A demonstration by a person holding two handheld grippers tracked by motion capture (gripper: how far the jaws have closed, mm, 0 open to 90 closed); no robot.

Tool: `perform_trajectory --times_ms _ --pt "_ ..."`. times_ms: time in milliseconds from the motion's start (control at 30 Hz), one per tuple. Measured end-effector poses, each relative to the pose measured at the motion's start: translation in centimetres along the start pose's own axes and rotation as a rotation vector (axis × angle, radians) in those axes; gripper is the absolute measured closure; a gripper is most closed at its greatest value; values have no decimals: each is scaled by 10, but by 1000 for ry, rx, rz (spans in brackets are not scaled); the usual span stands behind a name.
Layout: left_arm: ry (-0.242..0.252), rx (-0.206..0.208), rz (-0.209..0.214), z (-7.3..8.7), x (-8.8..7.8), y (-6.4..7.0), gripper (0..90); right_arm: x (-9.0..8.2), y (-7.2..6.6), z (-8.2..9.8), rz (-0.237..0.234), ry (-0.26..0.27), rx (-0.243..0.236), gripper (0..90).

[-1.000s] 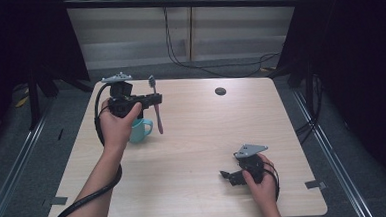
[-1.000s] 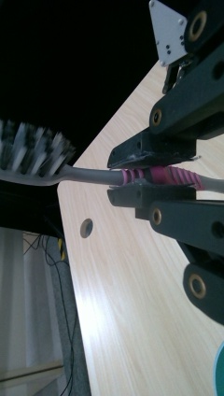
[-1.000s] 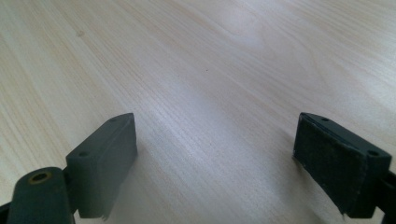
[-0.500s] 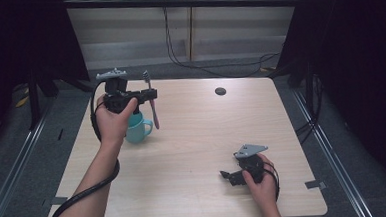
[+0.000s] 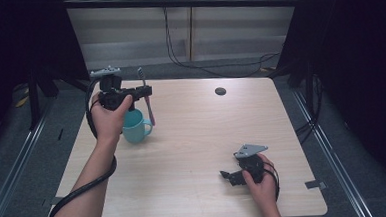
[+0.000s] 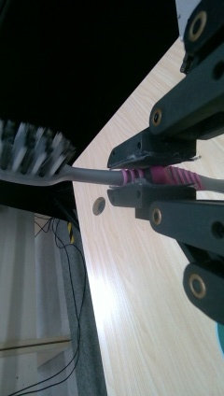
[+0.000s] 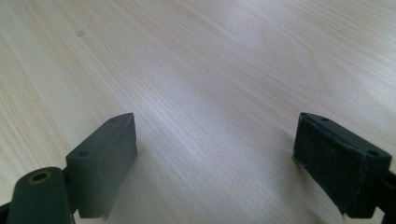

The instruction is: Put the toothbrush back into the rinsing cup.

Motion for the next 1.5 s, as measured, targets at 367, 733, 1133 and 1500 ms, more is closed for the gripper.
perform_trajectory --times_ms 367,733,1133,1500 --pt "6 -8 -18 -2 -5 -11 809 0 -1 0 -3 -2 -1 128" --pt "7 -10 -65 0 -10 -25 809 0 -1 0 -6 -1 -7 128" --pt "11 2 -107 -2 -15 -38 809 0 -1 0 -9 -2 -8 128" --pt "20 3 -127 -3 -18 -46 809 0 -1 0 -8 -3 -7 128"
Point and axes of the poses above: each handheld gripper's, and its own axes: x roughly forward along the jaws, z roughly out of its underside, y roughly to its right, the point moved 9 cm from there along x, roughly forward along the jaws, and after that the axes turned 6 degrees about x, right-handed, at the moved point
